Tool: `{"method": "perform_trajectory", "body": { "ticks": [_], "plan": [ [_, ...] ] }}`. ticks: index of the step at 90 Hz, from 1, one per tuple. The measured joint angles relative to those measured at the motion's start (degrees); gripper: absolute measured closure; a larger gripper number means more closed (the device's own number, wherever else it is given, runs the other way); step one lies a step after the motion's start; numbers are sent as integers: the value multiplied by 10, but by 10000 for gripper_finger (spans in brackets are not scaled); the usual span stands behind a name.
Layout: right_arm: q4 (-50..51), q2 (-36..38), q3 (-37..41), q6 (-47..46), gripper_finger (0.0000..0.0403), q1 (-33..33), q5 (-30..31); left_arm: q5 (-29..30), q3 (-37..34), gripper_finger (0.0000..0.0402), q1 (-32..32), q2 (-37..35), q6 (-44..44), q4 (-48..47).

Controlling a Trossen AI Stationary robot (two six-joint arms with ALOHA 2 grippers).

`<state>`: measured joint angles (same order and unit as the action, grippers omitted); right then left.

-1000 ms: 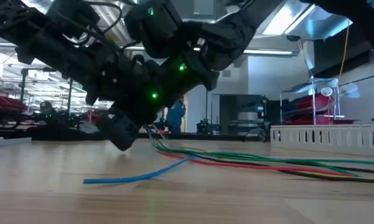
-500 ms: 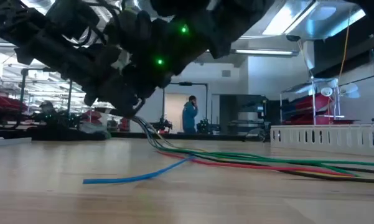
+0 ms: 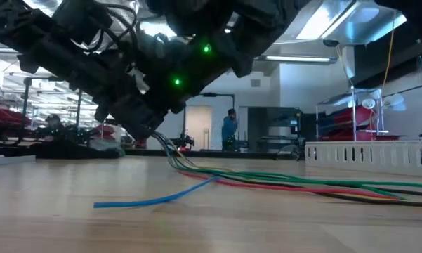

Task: Ziptie cables
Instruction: Wrap the cables together using the black zip tie

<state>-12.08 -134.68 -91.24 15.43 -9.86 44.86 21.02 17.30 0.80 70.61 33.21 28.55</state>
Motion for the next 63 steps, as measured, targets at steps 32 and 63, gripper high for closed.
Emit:
{"method": "perform_trajectory", "body": {
  "ticks": [32,63],
  "plan": [
    [-12,-28,0,70,230,42,35,-15,0,382,-1,0,72,48],
    [-5,-31,-2,27,266,48,-14,-29,-1,382,-1,0,18,44]
  ]
}}
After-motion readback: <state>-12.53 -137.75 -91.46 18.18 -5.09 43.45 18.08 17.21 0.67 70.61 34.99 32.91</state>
